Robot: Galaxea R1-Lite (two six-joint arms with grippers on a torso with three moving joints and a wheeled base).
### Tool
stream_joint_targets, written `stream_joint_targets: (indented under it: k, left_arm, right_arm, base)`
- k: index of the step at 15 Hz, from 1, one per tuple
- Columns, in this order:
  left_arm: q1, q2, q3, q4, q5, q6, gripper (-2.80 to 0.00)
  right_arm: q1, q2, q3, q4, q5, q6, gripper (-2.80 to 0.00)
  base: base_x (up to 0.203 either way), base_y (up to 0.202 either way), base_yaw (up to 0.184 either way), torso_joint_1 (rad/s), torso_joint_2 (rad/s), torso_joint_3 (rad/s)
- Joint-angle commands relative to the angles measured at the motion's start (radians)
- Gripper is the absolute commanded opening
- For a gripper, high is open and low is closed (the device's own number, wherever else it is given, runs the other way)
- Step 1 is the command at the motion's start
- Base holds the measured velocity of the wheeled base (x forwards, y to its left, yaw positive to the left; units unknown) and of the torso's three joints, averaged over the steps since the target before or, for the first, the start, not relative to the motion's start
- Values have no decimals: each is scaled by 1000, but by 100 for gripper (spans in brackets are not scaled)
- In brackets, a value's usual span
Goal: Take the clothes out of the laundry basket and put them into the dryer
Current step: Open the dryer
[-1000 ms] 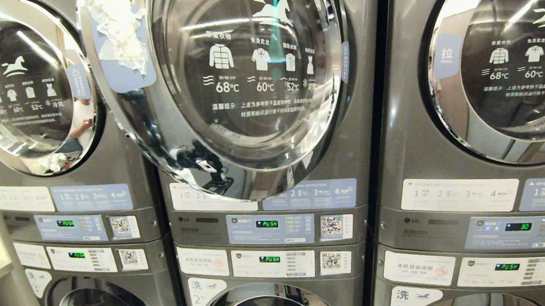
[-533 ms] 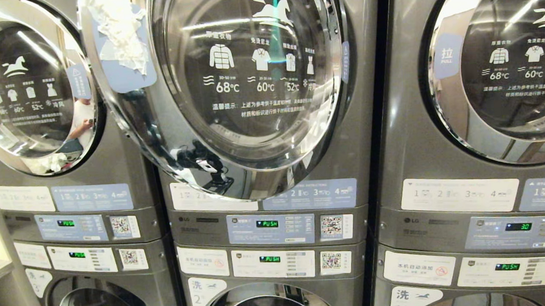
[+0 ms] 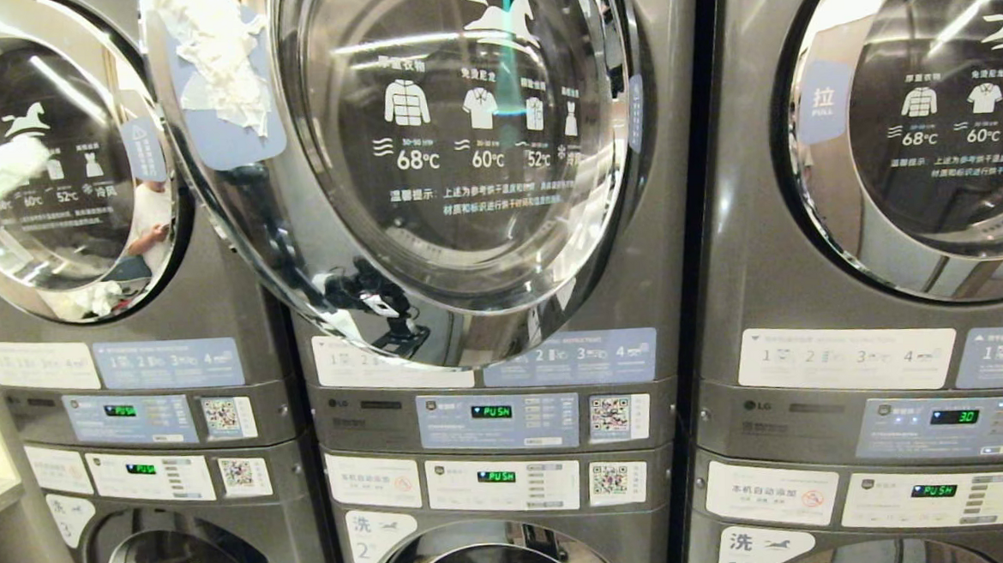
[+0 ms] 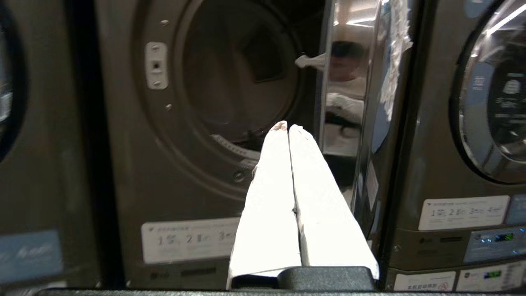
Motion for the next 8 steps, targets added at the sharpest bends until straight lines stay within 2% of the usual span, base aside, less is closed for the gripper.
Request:
stream_joint_targets:
  k: [1, 5, 8]
  left_arm:
    - [-3, 127, -31, -37, -36, -1, -280]
    - [-6, 200, -76, -49, -82, 16, -280]
    - [-8, 253, -99, -66, -84, 48, -280]
  right_arm:
    - [0, -2, 1, -2, 0, 0, -280]
    - [0, -2, 1, -2, 0, 0, -280]
    - [0, -2, 1, -2, 0, 2, -280]
  base:
    - [0, 0, 0, 0, 0, 0]
    - [0, 0, 0, 0, 0, 0]
    - [0, 0, 0, 0, 0, 0]
